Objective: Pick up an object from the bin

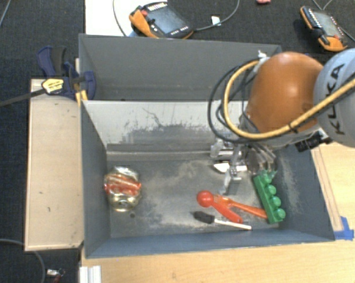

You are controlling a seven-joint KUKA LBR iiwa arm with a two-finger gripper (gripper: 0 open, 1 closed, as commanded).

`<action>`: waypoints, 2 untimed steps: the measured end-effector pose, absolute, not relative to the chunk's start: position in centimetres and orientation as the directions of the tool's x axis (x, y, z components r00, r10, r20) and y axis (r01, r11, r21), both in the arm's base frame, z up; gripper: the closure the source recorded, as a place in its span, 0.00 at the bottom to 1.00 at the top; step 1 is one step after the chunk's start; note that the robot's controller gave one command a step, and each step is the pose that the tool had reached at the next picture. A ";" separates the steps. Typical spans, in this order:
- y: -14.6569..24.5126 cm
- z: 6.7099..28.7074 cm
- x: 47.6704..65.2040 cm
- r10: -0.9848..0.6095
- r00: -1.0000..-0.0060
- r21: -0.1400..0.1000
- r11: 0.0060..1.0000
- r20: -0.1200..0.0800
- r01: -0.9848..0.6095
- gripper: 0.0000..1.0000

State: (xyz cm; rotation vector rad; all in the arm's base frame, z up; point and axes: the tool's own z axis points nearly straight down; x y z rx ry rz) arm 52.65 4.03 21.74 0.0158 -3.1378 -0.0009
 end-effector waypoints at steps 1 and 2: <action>4.0 22.1 52.8 -0.008 -1.000 0.001 1.000 -0.003 -0.008 0.00; 0.9 11.2 50.8 0.236 -0.972 0.003 0.972 -0.006 0.236 0.00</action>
Offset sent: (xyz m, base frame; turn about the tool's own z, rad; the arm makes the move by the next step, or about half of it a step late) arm -0.0275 -0.0439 -0.1474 0.3383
